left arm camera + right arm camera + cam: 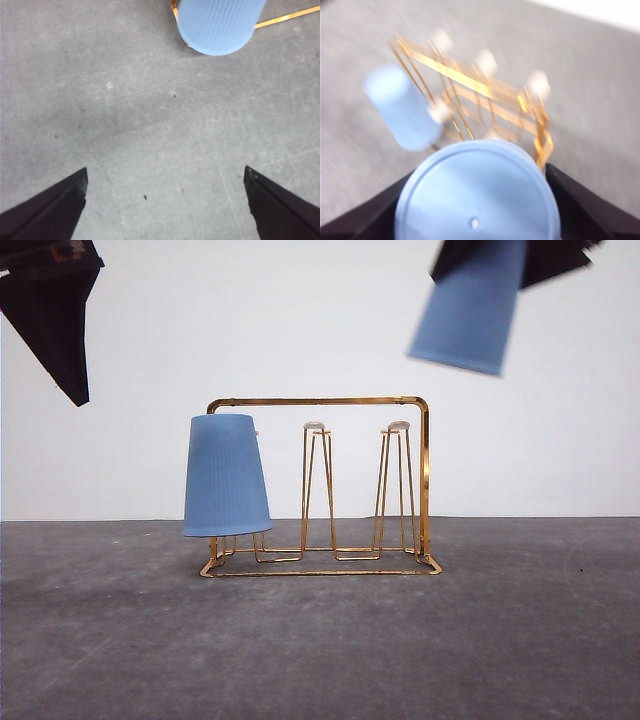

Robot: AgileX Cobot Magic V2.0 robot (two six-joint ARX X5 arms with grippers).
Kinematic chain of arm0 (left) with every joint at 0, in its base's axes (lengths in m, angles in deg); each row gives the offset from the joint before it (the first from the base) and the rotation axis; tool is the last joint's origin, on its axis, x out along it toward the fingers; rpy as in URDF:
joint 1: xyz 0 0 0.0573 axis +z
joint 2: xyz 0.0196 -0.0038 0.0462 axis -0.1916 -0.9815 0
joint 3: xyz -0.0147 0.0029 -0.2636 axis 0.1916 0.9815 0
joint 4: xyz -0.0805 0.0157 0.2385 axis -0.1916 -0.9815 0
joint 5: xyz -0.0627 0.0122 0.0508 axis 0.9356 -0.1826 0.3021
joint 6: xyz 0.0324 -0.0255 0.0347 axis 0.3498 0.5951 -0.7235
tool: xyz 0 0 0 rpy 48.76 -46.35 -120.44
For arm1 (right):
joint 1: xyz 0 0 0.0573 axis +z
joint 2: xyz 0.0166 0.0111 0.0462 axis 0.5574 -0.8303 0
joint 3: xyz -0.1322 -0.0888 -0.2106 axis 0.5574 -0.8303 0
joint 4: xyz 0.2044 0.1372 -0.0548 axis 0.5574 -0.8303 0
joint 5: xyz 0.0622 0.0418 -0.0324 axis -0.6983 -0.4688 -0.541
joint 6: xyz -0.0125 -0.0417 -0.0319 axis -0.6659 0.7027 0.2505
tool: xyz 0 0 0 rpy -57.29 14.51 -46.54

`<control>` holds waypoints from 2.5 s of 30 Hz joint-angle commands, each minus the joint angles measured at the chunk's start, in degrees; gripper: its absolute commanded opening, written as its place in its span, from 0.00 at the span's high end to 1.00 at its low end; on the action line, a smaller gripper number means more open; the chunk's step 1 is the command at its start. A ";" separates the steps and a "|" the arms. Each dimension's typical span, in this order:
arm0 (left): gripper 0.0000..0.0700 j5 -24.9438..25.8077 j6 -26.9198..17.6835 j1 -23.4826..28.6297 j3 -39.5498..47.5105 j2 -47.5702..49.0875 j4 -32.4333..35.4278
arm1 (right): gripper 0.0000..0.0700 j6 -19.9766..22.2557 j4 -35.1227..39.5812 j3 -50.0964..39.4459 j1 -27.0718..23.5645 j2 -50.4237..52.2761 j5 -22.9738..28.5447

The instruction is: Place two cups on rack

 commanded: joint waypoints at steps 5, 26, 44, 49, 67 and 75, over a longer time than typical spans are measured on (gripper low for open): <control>0.15 0.12 0.25 -0.23 -0.46 -0.50 0.18 | 0.46 0.99 3.03 0.82 2.87 -5.36 2.53; 0.15 0.10 0.25 -0.21 -0.46 -0.50 0.19 | 0.04 0.45 11.01 0.82 3.58 -25.45 5.24; 0.15 0.26 -1.54 3.60 -0.48 -0.50 3.78 | 0.00 -2.15 3.56 0.25 1.83 -5.81 12.83; 0.15 1.10 -3.17 8.64 -0.48 -0.50 4.25 | 0.00 -2.21 2.22 -6.78 -1.79 3.61 15.63; 0.24 2.00 -3.04 13.30 -0.48 -0.50 4.57 | 0.17 -10.32 -1.20 -28.30 -6.89 26.34 17.94; 0.96 2.01 -2.73 13.30 -0.48 -0.50 4.90 | 0.98 -9.23 -1.19 -28.30 -6.89 26.31 17.94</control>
